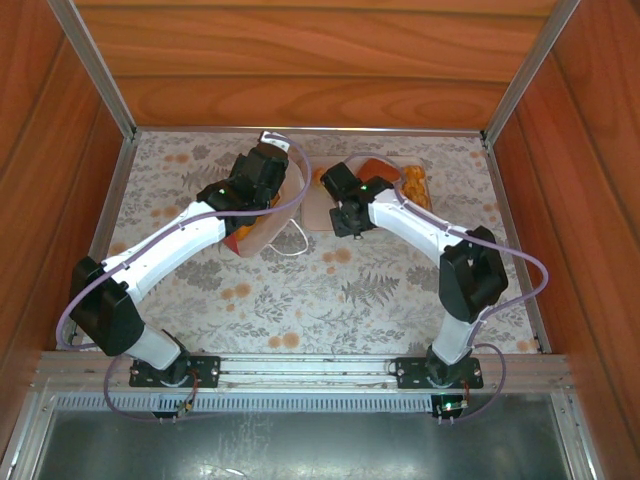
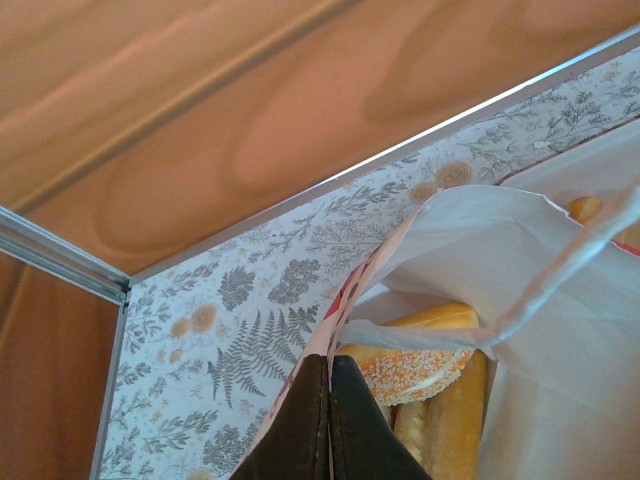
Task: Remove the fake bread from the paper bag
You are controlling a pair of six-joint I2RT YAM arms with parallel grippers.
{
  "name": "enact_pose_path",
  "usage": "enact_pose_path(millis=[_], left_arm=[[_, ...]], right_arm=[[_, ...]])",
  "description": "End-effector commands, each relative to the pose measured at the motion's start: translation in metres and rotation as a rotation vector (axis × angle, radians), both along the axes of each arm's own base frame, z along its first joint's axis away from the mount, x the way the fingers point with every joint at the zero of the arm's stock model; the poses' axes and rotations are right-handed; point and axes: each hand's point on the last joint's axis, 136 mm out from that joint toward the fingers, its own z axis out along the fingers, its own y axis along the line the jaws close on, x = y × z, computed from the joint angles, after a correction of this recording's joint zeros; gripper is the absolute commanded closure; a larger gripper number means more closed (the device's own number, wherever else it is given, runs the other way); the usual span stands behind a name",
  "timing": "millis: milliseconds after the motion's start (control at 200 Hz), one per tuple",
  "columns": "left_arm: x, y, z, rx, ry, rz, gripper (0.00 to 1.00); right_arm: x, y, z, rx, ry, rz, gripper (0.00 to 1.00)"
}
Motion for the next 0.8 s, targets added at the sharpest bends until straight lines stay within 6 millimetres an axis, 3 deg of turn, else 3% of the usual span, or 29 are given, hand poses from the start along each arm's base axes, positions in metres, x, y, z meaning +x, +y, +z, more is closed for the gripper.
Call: enact_pose_path(millis=[0,135,350,590,795], left_arm=[[-0.003,0.005,0.03,-0.029,-0.068,0.015,1.0],[-0.003,0.006,0.031,-0.03,-0.069,0.016,1.0],[-0.004,0.006,0.036,-0.032,-0.078,0.013,1.0],[-0.003,0.006,0.035,-0.026,-0.079,0.015,1.0],[-0.003,0.006,0.034,-0.026,-0.076,0.016,1.0]], right_arm=[[-0.006,0.003,0.034,0.055,-0.011,-0.038,0.74],[-0.008,0.01,0.042,0.087,0.021,-0.063,0.82],[-0.013,0.015,0.039,0.09,0.106,-0.109,0.79],[-0.022,0.042,0.026,0.215,0.189,-0.063,0.79],[-0.014,0.029,0.01,0.124,0.199,-0.116,0.81]])
